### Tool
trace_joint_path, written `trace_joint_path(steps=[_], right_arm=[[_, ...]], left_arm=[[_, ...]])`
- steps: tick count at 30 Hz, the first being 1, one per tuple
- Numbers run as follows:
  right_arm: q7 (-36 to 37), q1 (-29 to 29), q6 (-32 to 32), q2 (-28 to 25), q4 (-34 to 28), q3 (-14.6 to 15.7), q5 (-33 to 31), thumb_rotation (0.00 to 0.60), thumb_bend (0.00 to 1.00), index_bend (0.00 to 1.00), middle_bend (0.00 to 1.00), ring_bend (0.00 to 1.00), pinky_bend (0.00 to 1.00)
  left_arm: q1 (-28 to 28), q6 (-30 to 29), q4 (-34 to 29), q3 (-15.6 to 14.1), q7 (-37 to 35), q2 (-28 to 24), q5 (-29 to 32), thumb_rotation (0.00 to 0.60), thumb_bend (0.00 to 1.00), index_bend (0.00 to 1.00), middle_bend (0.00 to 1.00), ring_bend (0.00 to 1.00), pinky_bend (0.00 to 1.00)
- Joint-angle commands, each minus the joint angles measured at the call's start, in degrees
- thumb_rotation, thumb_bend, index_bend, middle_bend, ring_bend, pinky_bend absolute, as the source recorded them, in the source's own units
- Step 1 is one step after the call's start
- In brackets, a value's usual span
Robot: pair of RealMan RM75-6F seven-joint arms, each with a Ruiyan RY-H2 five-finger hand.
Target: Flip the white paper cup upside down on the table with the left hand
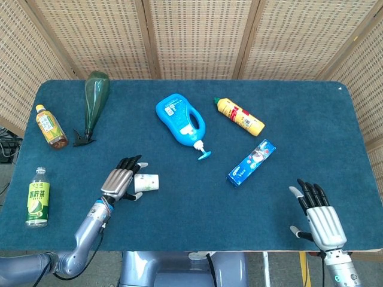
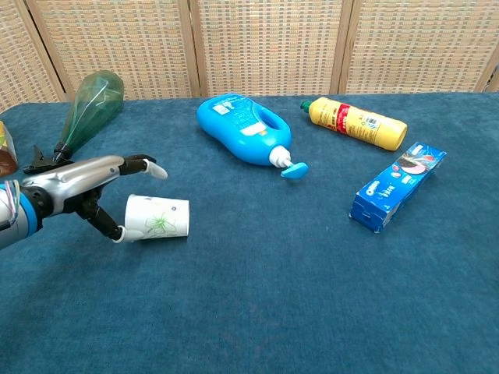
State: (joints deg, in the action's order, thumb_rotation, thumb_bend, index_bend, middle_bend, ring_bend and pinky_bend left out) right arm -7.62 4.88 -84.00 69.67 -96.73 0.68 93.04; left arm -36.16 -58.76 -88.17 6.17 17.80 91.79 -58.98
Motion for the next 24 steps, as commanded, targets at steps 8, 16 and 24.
trace_joint_path(steps=[8, 16, 24], right_arm=[[1.19, 0.02, 0.02, -0.43, -0.21, 0.05, -0.01, 0.6, 0.07, 0.0, 0.0, 0.0, 0.0], [2.24, -0.12, -0.25, -0.94, -0.82, 0.47, 0.68, 0.6, 0.07, 0.0, 0.0, 0.0, 0.0], [3.25, -0.01, 0.13, -1.28, -1.06, 0.9, 1.17, 0.6, 0.07, 0.0, 0.0, 0.0, 0.0]], left_arm=[[-4.29, -5.24, -9.63, 2.79, 20.56, 1.77, 15.09, 0.6, 0.27, 0.14, 0.0, 0.0, 0.0], [-9.11, -13.16, -12.43, 4.73, 35.01, 6.46, 26.87, 0.6, 0.3, 0.21, 0.0, 0.0, 0.0], [-12.15, -16.78, -10.45, 6.14, 40.36, 10.03, 30.41, 0.6, 0.31, 0.23, 0.0, 0.0, 0.0]])
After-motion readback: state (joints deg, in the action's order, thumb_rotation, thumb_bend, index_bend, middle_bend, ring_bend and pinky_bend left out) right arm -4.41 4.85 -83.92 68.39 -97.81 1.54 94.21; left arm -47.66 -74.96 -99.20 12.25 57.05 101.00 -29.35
